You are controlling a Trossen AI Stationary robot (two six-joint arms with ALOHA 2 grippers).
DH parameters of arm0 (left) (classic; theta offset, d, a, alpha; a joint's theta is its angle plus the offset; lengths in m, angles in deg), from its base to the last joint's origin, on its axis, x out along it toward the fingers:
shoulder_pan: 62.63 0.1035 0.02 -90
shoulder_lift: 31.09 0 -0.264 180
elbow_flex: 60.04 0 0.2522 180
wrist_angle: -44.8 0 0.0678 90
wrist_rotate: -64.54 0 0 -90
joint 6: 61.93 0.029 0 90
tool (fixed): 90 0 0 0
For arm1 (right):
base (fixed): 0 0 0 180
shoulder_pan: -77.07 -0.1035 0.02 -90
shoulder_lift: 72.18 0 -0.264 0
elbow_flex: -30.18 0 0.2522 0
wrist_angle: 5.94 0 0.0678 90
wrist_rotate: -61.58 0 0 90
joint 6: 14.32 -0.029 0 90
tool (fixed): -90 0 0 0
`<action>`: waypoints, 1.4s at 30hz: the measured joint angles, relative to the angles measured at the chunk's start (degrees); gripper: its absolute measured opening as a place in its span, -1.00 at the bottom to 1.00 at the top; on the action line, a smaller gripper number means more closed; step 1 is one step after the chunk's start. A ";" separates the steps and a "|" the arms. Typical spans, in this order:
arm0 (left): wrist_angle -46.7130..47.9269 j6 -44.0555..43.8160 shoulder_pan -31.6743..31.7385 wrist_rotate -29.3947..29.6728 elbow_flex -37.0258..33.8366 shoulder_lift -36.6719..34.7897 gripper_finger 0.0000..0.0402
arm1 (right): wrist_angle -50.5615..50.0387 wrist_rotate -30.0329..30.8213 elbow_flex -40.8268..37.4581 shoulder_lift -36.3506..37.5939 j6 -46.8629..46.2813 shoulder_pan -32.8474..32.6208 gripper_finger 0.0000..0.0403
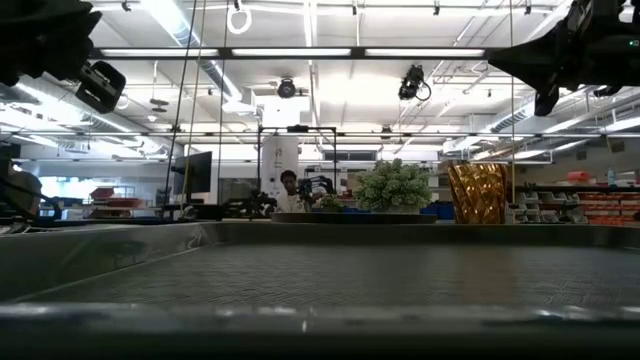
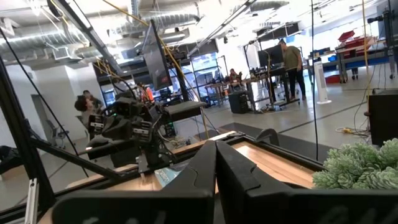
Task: Pick and place plate/cup/fork/spoon on tray
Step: Put the brown cup on the top right of the black tray
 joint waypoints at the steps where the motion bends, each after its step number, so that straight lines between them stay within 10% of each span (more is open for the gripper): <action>1: -0.12 0.57 0.00 0.41 0.00 0.00 -0.81 | 0.04 -0.01 0.00 -0.01 -0.02 -0.01 -0.92; 10: -0.08 8.43 0.00 4.37 0.00 0.00 -0.81 | 5.37 -0.01 0.00 0.01 -0.13 0.00 -0.92; 22: -0.67 29.92 0.13 27.13 0.00 0.00 -0.81 | 6.98 5.18 0.00 -0.01 -2.04 0.00 -0.92; 34: -10.05 45.49 4.37 22.97 0.00 -0.02 -0.81 | 14.21 -6.03 0.00 -0.05 1.13 0.00 -0.92; 42: -10.09 37.40 12.33 23.20 0.00 0.59 -0.81 | 16.33 -6.67 0.47 -1.05 3.13 1.09 -0.92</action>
